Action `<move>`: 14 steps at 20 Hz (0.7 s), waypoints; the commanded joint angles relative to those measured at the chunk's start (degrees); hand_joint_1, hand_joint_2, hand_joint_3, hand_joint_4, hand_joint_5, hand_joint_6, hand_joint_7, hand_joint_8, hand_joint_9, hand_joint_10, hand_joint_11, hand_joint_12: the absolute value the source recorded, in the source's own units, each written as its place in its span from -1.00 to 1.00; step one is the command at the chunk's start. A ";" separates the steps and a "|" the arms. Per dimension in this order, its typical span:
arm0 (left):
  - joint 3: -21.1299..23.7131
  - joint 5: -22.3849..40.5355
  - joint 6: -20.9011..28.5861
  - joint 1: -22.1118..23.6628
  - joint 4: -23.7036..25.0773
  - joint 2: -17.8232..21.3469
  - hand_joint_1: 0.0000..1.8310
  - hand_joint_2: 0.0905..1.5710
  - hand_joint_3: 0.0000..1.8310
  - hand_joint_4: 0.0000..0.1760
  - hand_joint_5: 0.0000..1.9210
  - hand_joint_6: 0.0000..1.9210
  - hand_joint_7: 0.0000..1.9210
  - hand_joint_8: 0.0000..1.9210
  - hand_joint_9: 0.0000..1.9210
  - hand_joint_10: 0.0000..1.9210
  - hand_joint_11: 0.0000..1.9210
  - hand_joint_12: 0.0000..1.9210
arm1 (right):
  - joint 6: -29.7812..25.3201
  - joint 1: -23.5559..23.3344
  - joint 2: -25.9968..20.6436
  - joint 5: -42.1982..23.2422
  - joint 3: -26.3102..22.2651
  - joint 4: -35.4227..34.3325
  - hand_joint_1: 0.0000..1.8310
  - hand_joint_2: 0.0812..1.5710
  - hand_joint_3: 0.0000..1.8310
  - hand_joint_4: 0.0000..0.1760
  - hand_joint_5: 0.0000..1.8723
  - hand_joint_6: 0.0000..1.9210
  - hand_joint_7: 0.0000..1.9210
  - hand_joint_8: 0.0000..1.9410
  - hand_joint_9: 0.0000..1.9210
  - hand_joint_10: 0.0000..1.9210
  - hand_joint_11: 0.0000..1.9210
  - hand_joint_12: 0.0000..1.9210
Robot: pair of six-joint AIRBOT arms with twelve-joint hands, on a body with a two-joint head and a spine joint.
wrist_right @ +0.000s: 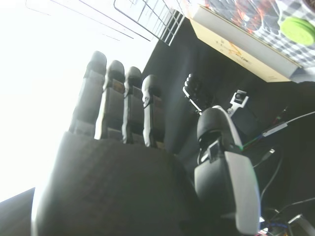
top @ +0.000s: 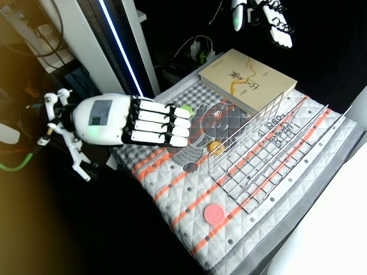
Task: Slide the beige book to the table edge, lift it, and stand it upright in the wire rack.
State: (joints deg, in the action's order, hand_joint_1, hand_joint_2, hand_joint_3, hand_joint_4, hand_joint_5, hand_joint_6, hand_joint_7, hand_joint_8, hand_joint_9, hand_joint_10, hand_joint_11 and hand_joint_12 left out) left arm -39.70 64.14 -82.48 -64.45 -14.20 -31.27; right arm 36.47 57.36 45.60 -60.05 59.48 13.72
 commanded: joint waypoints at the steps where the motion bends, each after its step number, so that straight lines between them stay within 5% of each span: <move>1: 0.09 8.20 0.09 0.02 -0.20 0.57 -1.00 0.78 -0.99 -0.37 -0.52 -1.00 -0.66 -1.00 -0.72 -0.99 -1.00 -0.29 | -1.64 -1.78 0.82 -5.56 0.41 0.61 -0.91 0.76 -1.00 -1.00 -0.60 -1.00 -0.56 -1.00 -0.58 -1.00 -0.59 -0.92; 10: 1.48 15.95 0.11 -7.12 -4.45 1.29 -1.00 0.77 -1.00 0.06 -0.54 -1.00 -0.63 -1.00 -0.68 -1.00 -1.00 -0.27 | -21.13 -18.72 11.97 7.00 6.72 32.67 -0.95 0.87 -0.99 -1.00 -0.64 -0.99 -0.62 -0.99 -0.68 -1.00 -0.60 -0.98; 14: 1.51 16.05 0.11 -7.38 -4.79 1.09 -1.00 0.76 -1.00 -0.06 -0.51 -1.00 -0.64 -1.00 -0.69 -1.00 -1.00 -0.25 | -26.46 -21.16 15.64 8.84 8.42 40.67 -1.00 0.88 -1.00 -1.00 -0.67 -0.99 -0.66 -1.00 -0.71 -1.00 -0.63 -1.00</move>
State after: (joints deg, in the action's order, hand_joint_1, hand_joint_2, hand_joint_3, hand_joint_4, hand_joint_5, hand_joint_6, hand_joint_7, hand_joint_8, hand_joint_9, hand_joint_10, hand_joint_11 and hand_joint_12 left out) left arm -38.09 73.10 -82.50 -71.85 -18.44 -30.44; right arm 10.24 36.91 61.06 -47.16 68.01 57.32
